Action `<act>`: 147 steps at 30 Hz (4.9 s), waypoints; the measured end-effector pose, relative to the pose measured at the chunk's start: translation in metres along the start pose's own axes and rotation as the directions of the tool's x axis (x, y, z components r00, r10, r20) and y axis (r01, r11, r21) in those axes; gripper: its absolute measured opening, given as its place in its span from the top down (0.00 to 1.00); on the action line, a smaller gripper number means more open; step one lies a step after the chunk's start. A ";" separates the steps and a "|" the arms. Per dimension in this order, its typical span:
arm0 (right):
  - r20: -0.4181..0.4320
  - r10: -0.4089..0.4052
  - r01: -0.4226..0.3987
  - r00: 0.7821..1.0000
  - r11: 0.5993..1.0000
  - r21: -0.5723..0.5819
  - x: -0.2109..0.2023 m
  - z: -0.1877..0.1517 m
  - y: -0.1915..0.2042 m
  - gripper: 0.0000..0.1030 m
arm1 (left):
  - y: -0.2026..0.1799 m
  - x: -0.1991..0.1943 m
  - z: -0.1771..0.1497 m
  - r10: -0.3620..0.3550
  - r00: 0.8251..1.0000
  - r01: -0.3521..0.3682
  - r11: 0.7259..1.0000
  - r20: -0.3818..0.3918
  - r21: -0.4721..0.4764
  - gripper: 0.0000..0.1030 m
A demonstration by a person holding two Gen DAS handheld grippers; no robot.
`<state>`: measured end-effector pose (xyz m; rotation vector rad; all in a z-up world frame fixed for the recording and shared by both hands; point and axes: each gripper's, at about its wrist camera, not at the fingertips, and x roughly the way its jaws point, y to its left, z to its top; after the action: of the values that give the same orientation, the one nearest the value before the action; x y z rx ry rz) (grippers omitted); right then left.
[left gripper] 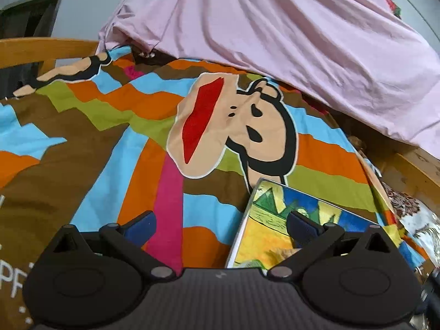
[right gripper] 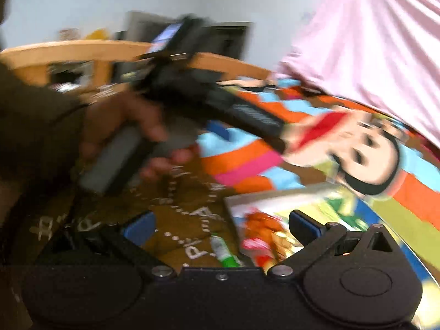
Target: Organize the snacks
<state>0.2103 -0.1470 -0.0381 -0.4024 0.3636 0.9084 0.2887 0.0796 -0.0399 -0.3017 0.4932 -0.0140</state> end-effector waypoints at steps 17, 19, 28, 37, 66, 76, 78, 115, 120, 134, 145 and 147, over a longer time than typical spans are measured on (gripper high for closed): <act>-0.292 -0.296 0.395 0.909 0.835 0.384 -0.034 -0.043 0.012 0.01 | -0.060 -0.038 -0.052 -0.050 0.950 0.228 0.783 -0.308 0.579 0.00; -0.307 -0.304 0.412 0.902 0.817 0.402 -0.031 -0.049 0.005 0.01 | -0.064 -0.033 -0.065 -0.038 0.941 0.256 0.731 -0.337 0.633 0.00; -0.366 -0.289 0.446 0.885 0.754 0.483 -0.024 -0.065 -0.014 0.02 | -0.070 -0.008 -0.081 -0.114 0.891 0.393 0.680 -0.441 0.619 0.01; -0.390 -0.246 0.437 0.888 0.718 0.542 -0.010 -0.066 -0.022 0.07 | -0.078 -0.001 -0.079 -0.148 0.877 0.436 0.643 -0.457 0.630 0.03; -0.409 -0.243 0.463 0.880 0.632 0.621 -0.002 -0.076 -0.033 0.65 | -0.073 0.012 -0.074 -0.117 0.792 0.454 0.768 -0.599 0.451 0.57; -0.402 -0.234 0.448 0.885 0.657 0.606 -0.005 -0.076 -0.030 0.65 | -0.082 0.035 -0.074 -0.111 0.754 0.500 0.736 -0.648 0.456 0.52; -0.398 -0.231 0.444 0.888 0.660 0.606 -0.005 -0.078 -0.031 0.65 | -0.083 0.038 -0.077 -0.113 0.758 0.510 0.718 -0.643 0.474 0.48; -0.418 -0.295 0.478 0.859 0.754 0.451 -0.033 -0.071 -0.003 0.66 | -0.097 -0.034 -0.091 -0.151 0.751 0.433 0.848 -0.643 0.306 0.83; -0.380 -0.355 0.506 0.854 0.738 0.447 -0.050 -0.064 -0.001 0.66 | -0.097 -0.045 -0.084 -0.203 0.754 0.432 0.870 -0.625 0.239 0.83; -0.289 -0.493 0.571 0.821 0.698 0.432 -0.070 -0.052 -0.005 0.66 | -0.103 -0.074 -0.063 -0.325 0.793 0.478 0.857 -0.516 0.194 0.83; -0.259 -0.525 0.584 0.811 0.700 0.410 -0.033 -0.059 -0.040 0.66 | -0.121 -0.021 -0.036 -0.379 0.873 0.448 0.872 -0.306 0.199 0.82; -0.275 -0.519 0.587 0.809 0.693 0.419 -0.025 -0.064 -0.045 0.66 | -0.122 -0.008 -0.038 -0.368 0.881 0.434 0.879 -0.297 0.199 0.82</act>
<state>0.2243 -0.2190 -0.0737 -0.0841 0.5440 0.1645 0.2710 -0.0471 -0.0332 -0.1387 0.6661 -0.5311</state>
